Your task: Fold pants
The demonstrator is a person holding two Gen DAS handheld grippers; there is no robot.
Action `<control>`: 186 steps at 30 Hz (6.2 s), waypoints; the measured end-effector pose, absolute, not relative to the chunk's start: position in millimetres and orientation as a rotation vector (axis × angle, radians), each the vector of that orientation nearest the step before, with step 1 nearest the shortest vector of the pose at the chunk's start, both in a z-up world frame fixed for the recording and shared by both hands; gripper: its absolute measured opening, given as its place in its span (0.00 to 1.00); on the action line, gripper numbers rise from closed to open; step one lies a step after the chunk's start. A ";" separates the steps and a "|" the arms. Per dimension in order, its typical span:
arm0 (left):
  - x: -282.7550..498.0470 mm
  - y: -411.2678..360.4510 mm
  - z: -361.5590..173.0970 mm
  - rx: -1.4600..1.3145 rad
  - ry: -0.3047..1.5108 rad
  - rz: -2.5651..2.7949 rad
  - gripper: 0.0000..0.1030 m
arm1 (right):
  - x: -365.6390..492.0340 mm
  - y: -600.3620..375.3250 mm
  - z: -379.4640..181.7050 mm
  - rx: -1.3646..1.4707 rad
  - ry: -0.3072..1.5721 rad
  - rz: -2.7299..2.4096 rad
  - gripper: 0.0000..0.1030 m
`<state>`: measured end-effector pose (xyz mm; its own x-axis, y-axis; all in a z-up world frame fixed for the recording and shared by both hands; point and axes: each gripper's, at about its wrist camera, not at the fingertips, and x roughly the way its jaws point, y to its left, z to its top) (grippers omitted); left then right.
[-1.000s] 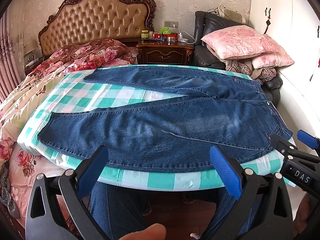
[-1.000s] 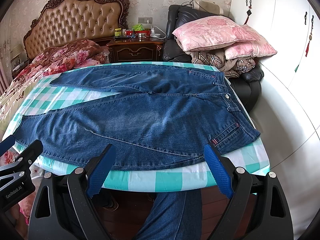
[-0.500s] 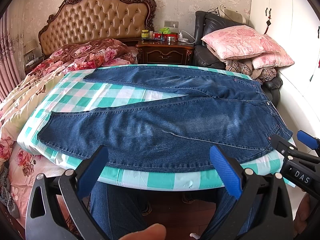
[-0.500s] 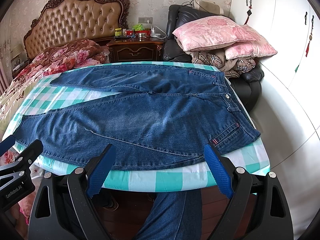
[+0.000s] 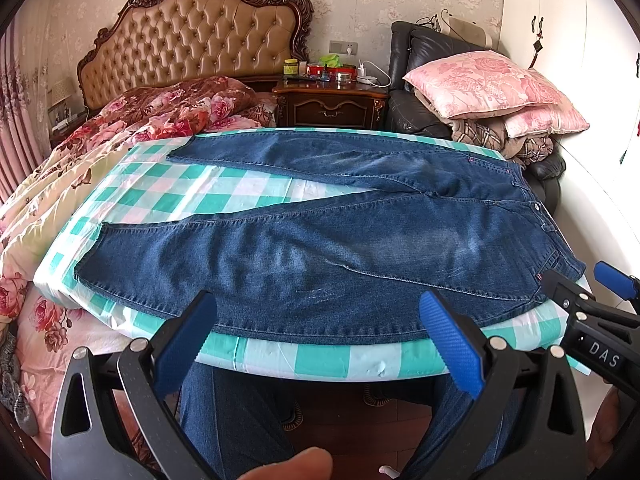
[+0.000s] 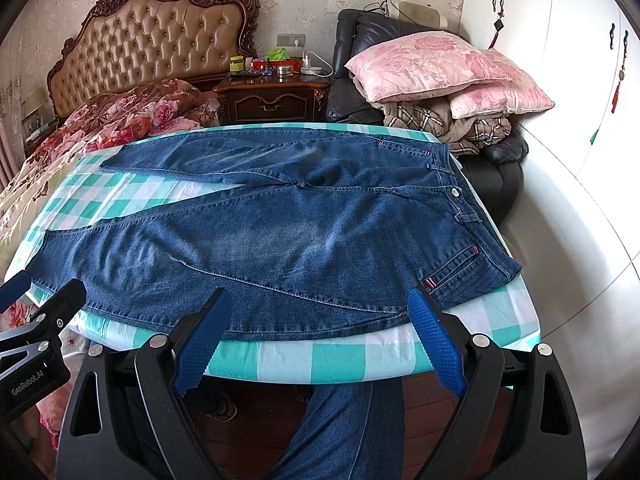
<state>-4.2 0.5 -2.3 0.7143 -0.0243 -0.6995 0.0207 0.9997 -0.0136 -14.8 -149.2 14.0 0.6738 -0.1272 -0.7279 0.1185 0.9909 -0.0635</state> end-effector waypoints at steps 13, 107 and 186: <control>4.8 1.7 -17.7 -0.077 0.790 -0.051 0.99 | -2.6 -161.7 -3.7 0.032 0.868 -0.110 0.83; 401.9 313.2 -57.5 -1.039 0.849 -0.116 0.01 | 135.7 -428.5 1.9 0.335 0.798 0.132 0.05; 30.0 451.8 -159.4 -1.179 0.793 0.105 0.02 | 48.9 -436.1 -57.7 0.713 0.954 -0.182 0.01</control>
